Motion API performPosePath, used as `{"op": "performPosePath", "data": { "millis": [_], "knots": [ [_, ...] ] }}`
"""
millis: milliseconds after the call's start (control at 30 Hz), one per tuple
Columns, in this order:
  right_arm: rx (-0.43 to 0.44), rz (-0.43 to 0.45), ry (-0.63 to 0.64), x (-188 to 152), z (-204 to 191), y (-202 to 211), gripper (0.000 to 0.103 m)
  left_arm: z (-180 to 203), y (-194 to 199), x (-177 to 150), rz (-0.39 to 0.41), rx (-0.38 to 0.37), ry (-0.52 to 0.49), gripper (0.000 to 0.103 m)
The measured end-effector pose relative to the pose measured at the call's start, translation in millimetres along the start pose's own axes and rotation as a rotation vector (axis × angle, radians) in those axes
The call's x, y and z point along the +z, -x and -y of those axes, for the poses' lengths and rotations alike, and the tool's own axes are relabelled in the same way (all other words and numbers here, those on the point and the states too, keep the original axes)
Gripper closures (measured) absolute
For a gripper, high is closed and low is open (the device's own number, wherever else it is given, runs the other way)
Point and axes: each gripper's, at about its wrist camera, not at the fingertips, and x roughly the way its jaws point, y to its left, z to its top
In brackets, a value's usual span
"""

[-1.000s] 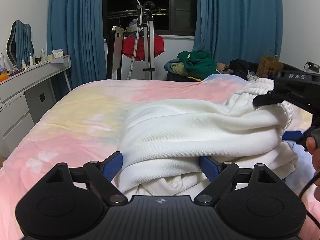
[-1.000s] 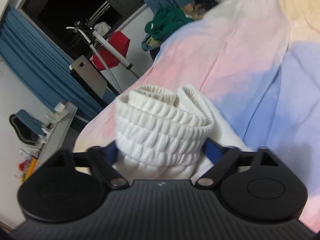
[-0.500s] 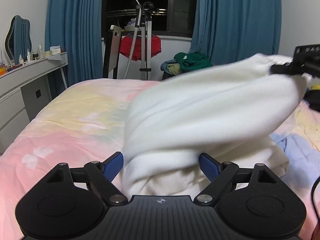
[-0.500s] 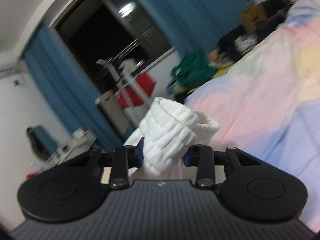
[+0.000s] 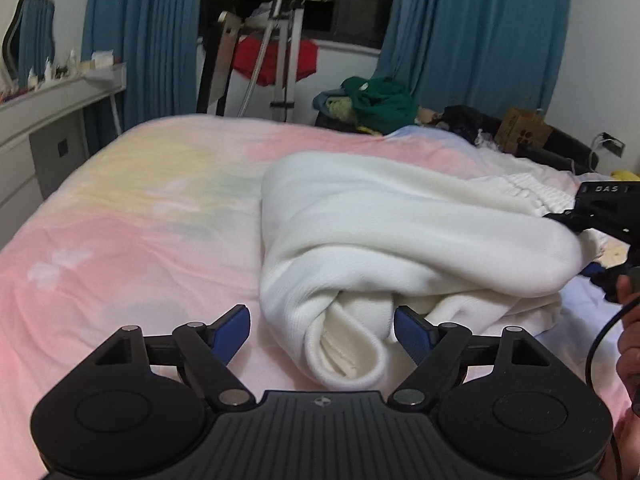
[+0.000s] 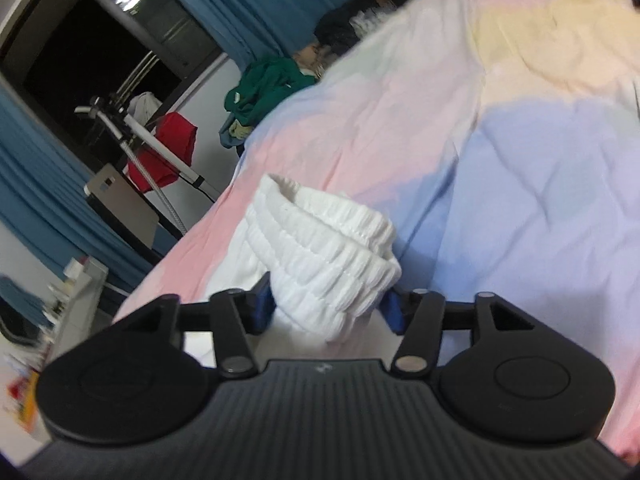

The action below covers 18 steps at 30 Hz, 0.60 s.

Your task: Fold clothes

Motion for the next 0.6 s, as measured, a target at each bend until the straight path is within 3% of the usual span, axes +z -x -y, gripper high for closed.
{"op": "performPosePath", "data": {
  "millis": [67, 133, 200, 267, 400, 600],
  "knots": [
    [0.019, -0.017, -0.060, -3, 5, 2, 0.031, 3, -1, 1, 0.013, 0.011, -0.021, 0.021],
    [0.036, -0.026, -0.075, -5, 9, 6, 0.030, 5, -5, 1, 0.014, 0.027, -0.034, 0.021],
    [0.029, -0.035, -0.065, -6, 8, 6, 0.029, -1, -13, 3, 0.003, 0.030, 0.009, 0.020],
    [0.018, -0.049, -0.054, -7, 9, 2, 0.018, -9, -20, 5, -0.009, 0.023, 0.062, 0.019],
    [0.000, -0.116, -0.039, -13, 11, -14, 0.016, -30, -28, 5, -0.050, 0.002, 0.180, 0.018],
    [0.066, -0.178, -0.162, -16, 24, -34, 0.009, -52, -36, 3, -0.082, 0.000, 0.270, 0.016]
  ]
}}
